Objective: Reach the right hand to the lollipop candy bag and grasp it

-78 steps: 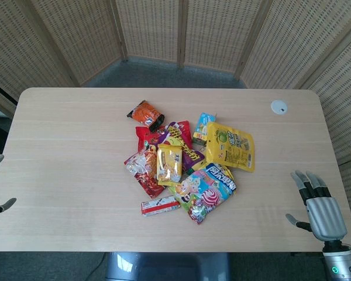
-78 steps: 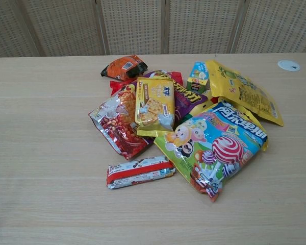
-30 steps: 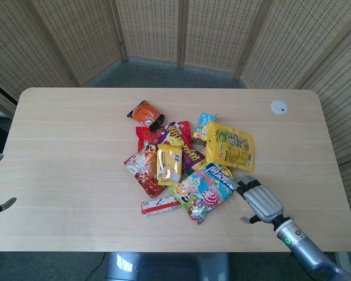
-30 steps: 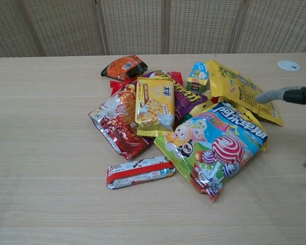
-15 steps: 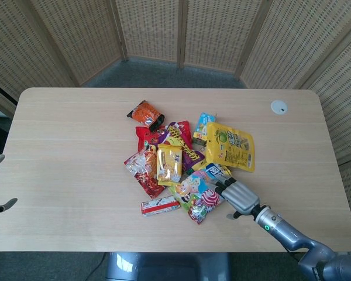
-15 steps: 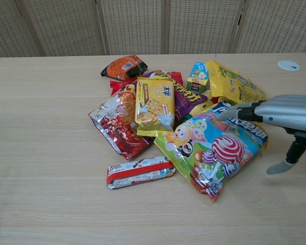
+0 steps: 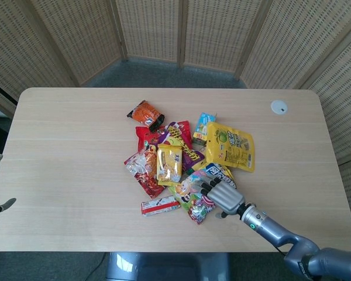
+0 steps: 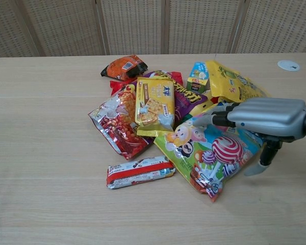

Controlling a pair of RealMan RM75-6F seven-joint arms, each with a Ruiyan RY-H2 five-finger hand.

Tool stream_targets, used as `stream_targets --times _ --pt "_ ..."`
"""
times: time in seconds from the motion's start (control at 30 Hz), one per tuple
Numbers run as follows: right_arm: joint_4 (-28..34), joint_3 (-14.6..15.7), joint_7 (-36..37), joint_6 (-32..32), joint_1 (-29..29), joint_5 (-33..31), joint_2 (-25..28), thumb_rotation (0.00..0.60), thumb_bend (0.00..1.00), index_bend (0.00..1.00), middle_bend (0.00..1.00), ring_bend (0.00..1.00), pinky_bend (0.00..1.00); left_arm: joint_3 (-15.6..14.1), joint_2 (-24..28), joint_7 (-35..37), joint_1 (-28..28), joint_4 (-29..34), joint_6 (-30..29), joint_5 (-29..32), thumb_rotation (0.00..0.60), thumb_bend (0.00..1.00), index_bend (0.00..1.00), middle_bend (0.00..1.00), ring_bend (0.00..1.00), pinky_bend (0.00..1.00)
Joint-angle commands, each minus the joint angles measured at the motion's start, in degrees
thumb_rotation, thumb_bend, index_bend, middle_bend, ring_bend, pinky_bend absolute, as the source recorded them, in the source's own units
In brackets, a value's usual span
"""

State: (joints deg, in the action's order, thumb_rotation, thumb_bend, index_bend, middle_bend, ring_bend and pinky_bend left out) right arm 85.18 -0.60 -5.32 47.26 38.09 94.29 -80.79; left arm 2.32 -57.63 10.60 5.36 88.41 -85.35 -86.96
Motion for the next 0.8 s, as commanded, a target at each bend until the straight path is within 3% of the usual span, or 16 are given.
stream_targets --times 0.03,0.43,0.8 --pt "-0.83 -0.76 -1.31 -1.19 0.93 -1.91 -1.34 0.600 0.00 0.00 0.00 0.00 0.00 -0.01 0.00 0.02 0.00 -0.02 0.00 -0.02 0.600 0.00 0.02 0.00 0.00 0.00" --pt "-0.79 -2.93 -8.32 -0.82 1.86 -7.86 -3.30 0.600 0.00 0.00 0.00 0.00 0.00 0.07 0.39 0.83 -0.18 0.08 -0.26 0.05 0.600 0.00 0.02 0.00 0.00 0.00" --pt "-2.14 -2.23 -10.13 -1.61 2.66 -10.46 -5.39 0.600 0.00 0.00 0.00 0.00 0.00 -0.16 0.38 0.82 -0.06 0.20 -0.06 -0.39 0.600 0.00 0.02 0.00 0.00 0.00"
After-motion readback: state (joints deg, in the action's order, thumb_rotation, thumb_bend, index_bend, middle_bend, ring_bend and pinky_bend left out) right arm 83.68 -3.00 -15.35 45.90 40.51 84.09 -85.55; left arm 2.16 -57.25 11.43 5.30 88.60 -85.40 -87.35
